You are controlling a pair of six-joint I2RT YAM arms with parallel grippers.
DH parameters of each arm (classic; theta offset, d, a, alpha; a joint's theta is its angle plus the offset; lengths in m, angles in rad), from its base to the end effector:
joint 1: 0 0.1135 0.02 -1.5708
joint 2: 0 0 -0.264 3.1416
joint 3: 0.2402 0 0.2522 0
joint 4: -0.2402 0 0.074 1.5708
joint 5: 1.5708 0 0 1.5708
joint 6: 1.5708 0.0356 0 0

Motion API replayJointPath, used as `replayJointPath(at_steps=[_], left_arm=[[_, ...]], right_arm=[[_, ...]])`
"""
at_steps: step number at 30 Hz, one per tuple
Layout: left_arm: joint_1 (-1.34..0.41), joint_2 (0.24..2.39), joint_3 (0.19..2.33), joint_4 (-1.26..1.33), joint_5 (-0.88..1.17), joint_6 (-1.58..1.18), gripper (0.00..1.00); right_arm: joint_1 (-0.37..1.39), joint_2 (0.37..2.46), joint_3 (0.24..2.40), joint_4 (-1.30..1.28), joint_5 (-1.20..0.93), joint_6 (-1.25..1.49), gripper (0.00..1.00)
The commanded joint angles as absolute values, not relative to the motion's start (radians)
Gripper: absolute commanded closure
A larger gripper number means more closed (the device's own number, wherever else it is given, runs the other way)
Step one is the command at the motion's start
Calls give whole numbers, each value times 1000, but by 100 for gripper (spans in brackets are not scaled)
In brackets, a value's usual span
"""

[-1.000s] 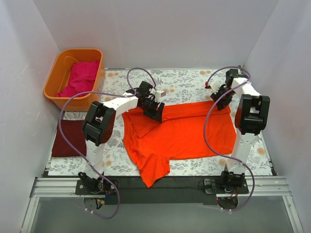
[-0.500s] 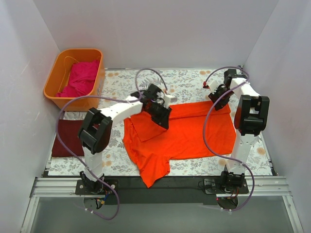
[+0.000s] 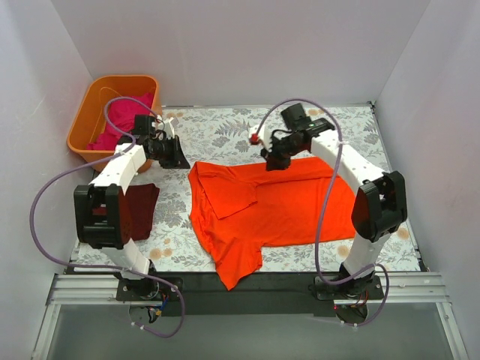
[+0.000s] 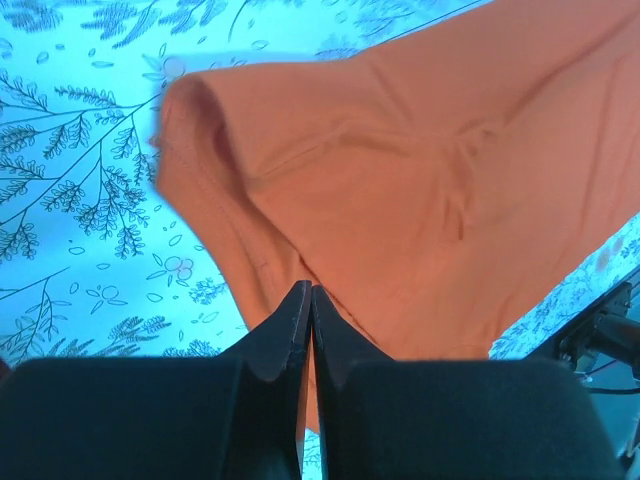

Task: Fold and stack the t-shirts
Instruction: Fold the tshirt

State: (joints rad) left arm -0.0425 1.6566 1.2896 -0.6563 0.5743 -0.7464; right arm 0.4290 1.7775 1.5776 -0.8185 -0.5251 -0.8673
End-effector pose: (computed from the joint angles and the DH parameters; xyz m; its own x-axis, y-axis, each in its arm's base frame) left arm 0.3457 -0.0341 0.2559 -0.8423 -0.5348 -0.0672 -0.3456 0.6316 -0.6940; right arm 0.3392 0.1748 0.2928 -0.0439 -0.7457 -0.6649 -0.9779 0.1682 -0.1241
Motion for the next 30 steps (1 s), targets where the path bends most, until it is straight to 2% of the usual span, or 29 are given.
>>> replayJointPath(at_steps=[1,4,13,26,30], left_arm=[[-41,1735,1285,-681,542,-807,100],[-41,1798,1315,-675,496,-811,100],[-41,1965,1407,-666,434,-824,100],[-41,2011,1384,-657,365,-828,100],[-41,1987,1382,-655,440,-812,100]], right_arm=[[547,1795,1548,-755,-540,-793,76],[690,1810,1540,-690,-500,-750,76],[886,1914,1597,-595,-442,-578,75],[980,2031,1557,-534,-367,-503,70],[980,2060,1562,-531,-354,-491,68]])
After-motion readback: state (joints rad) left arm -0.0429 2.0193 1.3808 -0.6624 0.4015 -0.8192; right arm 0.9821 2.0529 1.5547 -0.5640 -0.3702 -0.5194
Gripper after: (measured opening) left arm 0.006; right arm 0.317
